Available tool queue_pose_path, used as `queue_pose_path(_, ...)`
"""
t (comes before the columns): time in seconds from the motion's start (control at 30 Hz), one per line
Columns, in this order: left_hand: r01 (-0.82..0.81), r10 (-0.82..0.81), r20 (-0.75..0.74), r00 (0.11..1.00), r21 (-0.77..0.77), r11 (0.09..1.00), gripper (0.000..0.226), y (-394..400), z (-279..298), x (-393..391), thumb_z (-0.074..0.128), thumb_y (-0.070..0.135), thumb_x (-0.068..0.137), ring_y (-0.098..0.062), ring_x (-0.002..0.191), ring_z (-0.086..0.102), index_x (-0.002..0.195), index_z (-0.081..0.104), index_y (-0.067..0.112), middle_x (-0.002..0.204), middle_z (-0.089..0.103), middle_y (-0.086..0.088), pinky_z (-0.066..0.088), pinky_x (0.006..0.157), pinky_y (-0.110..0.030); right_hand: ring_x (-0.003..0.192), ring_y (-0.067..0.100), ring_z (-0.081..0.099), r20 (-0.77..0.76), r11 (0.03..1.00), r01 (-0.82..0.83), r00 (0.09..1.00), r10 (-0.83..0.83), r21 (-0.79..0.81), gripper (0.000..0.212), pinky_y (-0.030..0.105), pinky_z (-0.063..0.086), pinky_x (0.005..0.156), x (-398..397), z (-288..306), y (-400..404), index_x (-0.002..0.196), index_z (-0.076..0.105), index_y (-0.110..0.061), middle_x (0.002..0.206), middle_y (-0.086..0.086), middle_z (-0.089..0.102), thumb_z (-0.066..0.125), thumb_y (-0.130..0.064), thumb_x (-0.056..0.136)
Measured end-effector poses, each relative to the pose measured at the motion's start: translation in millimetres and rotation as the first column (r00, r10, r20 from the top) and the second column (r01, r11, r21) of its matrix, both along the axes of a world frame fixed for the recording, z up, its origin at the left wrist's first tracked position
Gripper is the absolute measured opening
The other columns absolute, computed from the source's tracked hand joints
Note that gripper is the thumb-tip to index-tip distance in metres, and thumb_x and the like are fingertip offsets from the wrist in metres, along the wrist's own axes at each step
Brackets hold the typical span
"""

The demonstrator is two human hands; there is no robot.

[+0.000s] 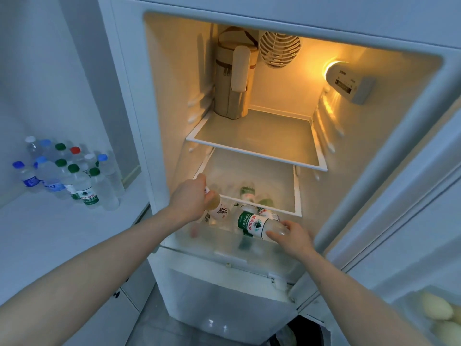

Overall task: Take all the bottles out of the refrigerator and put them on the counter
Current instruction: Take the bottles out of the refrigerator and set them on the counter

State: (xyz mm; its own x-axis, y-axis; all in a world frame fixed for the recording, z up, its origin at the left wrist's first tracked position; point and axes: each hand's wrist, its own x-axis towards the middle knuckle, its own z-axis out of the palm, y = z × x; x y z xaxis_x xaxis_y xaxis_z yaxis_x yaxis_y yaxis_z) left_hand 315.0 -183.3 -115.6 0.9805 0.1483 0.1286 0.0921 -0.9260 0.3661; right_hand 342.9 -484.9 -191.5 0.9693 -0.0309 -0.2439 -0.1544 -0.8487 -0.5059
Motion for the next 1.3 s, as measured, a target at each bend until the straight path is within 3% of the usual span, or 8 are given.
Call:
queue_pose_path(0.13, -0.063, 0.063, -0.001, 0.998, -0.012, 0.998, 0.021, -13.8, 11.8, -11.0, 0.054, 0.034, 0.101, -0.028, 0.078, 0.057, 0.102, 0.043, 0.016, 0.090, 0.062, -0.008, 0.049, 0.063, -0.042, 0.105, 0.020, 0.066, 0.097, 0.989, 0.008, 0.995, -0.023, 0.148, 0.063, 0.031, 0.052, 0.085, -4.8, 0.6, 6.0, 0.124, 0.069, -0.022, 0.113, -0.002, 0.072, 0.074, -0.061, 0.076)
queue_pose_path(0.23, -0.117, 0.117, 0.008, 0.993, 0.023, 0.993, 0.017, -41.7, 22.5, -25.1, 0.053, 0.028, 0.100, -0.031, 0.079, 0.059, 0.103, 0.045, 0.013, 0.091, 0.063, -0.012, 0.053, 0.067, -0.046, 0.100, 0.023, 0.065, 0.221, 0.967, 0.003, 0.973, -0.061, 0.255, 0.045, 0.030, 0.049, 0.086, -11.0, 16.8, 7.0, 0.119, 0.071, -0.017, 0.109, 0.002, 0.073, 0.075, -0.046, 0.085)
queue_pose_path(0.33, -0.214, 0.213, 0.038, 0.976, 0.026, 0.976, 0.016, -71.1, 29.8, -48.4, 0.048, 0.028, 0.101, -0.031, 0.077, 0.057, 0.105, 0.046, 0.012, 0.090, 0.061, -0.012, 0.052, 0.066, -0.044, 0.086, 0.019, 0.061, 0.350, 0.947, -0.044, 0.934, -0.074, 0.318, 0.023, 0.025, 0.042, 0.074, -21.8, 42.3, 8.4, 0.106, 0.075, -0.019, 0.105, 0.001, 0.074, 0.068, -0.037, 0.093)
queue_pose_path(0.47, -0.317, 0.312, 0.124, 0.942, 0.022, 0.948, 0.016, -101.8, 37.0, -85.3, 0.045, 0.027, 0.102, -0.032, 0.074, 0.055, 0.103, 0.047, 0.011, 0.085, 0.057, -0.008, 0.048, 0.063, -0.042, 0.089, 0.017, 0.056, 0.429, 0.935, -0.124, 0.903, -0.033, 0.332, 0.010, 0.023, 0.037, 0.079, -38.6, 67.8, 0.1, 0.100, 0.073, -0.024, 0.111, -0.002, 0.067, 0.064, -0.027, 0.095)
queue_pose_path(0.8, -0.364, 0.332, 0.308, 0.892, 0.053, 0.930, 0.019, -127.9, 88.4, -184.9, 0.046, 0.033, 0.102, -0.035, 0.078, 0.059, 0.107, 0.049, 0.014, 0.088, 0.064, -0.009, 0.045, 0.060, -0.040, 0.091, 0.011, 0.059, 0.617, 0.811, -0.378, 0.786, 0.027, 0.446, 0.008, 0.026, 0.042, 0.078, -84.1, 120.4, -30.7, 0.089, 0.070, -0.029, 0.098, -0.010, 0.067, 0.066, -0.022, 0.088)
queue_pose_path(1.0, -0.425, 0.407, 0.226, 0.885, 0.037, 0.904, 0.020, -110.9, 96.9, -250.1, 0.048, 0.039, 0.102, -0.031, 0.082, 0.061, 0.109, 0.048, 0.020, 0.094, 0.066, -0.006, 0.054, 0.067, -0.043, 0.091, 0.014, 0.062, 0.661, 0.738, -0.573, 0.713, 0.234, 0.357, 0.009, 0.030, 0.047, 0.080, -115.7, 150.5, 8.7, 0.095, 0.075, -0.028, 0.096, -0.011, 0.073, 0.071, -0.029, 0.087)
queue_pose_path(1.13, -0.504, 0.492, 0.188, 0.850, 0.023, 0.863, 0.023, -77.8, 99.8, -296.2, 0.049, 0.041, 0.102, -0.029, 0.086, 0.060, 0.111, 0.051, 0.020, 0.098, 0.067, -0.005, 0.052, 0.072, -0.042, 0.085, 0.006, 0.061, 0.641, 0.636, -0.700, 0.657, 0.397, 0.323, 0.009, 0.021, 0.041, 0.075, -150.4, 163.2, 57.7, 0.096, 0.077, -0.028, 0.093, -0.015, 0.073, 0.073, -0.029, 0.088)
queue_pose_path(1.3, -0.586, 0.574, 0.159, 0.803, 0.040, 0.809, 0.025, -26.3, 97.6, -348.1, 0.050, 0.042, 0.102, -0.030, 0.090, 0.060, 0.112, 0.051, 0.019, 0.100, 0.066, -0.006, 0.045, 0.069, -0.038, 0.081, 0.009, 0.066, 0.612, 0.532, -0.772, 0.617, 0.495, 0.348, 0.005, 0.027, 0.052, 0.076, -186.6, 164.0, 130.4, 0.089, 0.077, -0.027, 0.087, -0.016, 0.072, 0.077, -0.026, 0.084)
